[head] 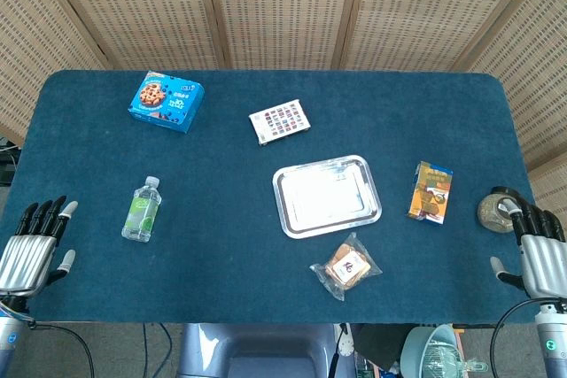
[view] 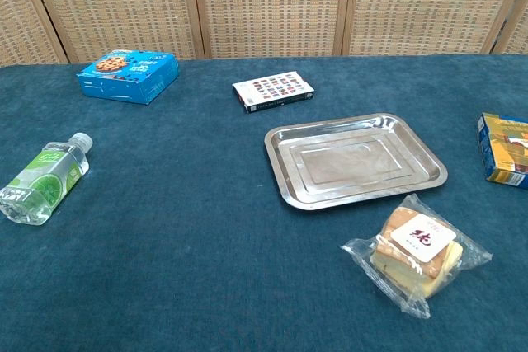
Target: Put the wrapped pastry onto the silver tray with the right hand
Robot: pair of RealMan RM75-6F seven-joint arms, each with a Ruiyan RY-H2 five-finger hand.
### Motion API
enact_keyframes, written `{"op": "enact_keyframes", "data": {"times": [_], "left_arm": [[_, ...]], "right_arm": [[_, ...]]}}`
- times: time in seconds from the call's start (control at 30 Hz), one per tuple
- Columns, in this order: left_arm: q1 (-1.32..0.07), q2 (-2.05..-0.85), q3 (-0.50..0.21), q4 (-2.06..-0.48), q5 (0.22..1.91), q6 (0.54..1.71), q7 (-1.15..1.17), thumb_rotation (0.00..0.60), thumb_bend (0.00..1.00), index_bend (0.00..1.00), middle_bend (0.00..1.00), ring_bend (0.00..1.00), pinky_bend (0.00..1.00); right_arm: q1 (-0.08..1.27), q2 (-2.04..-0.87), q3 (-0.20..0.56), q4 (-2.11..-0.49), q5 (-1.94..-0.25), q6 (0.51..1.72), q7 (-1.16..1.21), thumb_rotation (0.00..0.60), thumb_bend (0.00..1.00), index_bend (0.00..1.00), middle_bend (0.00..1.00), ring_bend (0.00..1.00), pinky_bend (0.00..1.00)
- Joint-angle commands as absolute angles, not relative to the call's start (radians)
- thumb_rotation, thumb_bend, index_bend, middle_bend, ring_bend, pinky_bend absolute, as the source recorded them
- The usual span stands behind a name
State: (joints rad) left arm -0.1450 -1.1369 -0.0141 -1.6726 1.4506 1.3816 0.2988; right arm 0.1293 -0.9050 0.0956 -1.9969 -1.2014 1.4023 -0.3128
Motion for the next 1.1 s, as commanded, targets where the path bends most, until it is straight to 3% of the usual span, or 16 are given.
{"op": "enact_keyframes", "data": {"times": [0.03, 0.67, 1.1], "left_arm": [[-0.151, -1.136, -0.015, -1.674, 1.448, 1.372, 0.298, 0.600, 0.42, 0.00, 0.00, 0.00, 0.00], [-0.133, -1.122, -0.014, -1.693, 1.460, 1.415, 0.291, 0.600, 0.42, 0.00, 0.00, 0.00, 0.00], [-0.142, -1.160, -0.024, -1.651, 1.411, 1.392, 0.369, 0.600, 0.42, 0.00, 0.00, 0.00, 0.00]], "right_arm": [[0.121, -0.903, 0.096, -1.994, -1.213, 1.417, -0.301, 0.600, 0.33, 0.00, 0.00, 0.00, 0.00], [0.120, -0.894, 0.079, -1.999, -1.258, 1.401, -0.284, 0.600, 0.33, 0.00, 0.00, 0.00, 0.00], [0.215, -0.789, 0.047, -1.885, -1.502, 1.225, -0.016, 0.600, 0.33, 0.00, 0.00, 0.00, 0.00]]}}
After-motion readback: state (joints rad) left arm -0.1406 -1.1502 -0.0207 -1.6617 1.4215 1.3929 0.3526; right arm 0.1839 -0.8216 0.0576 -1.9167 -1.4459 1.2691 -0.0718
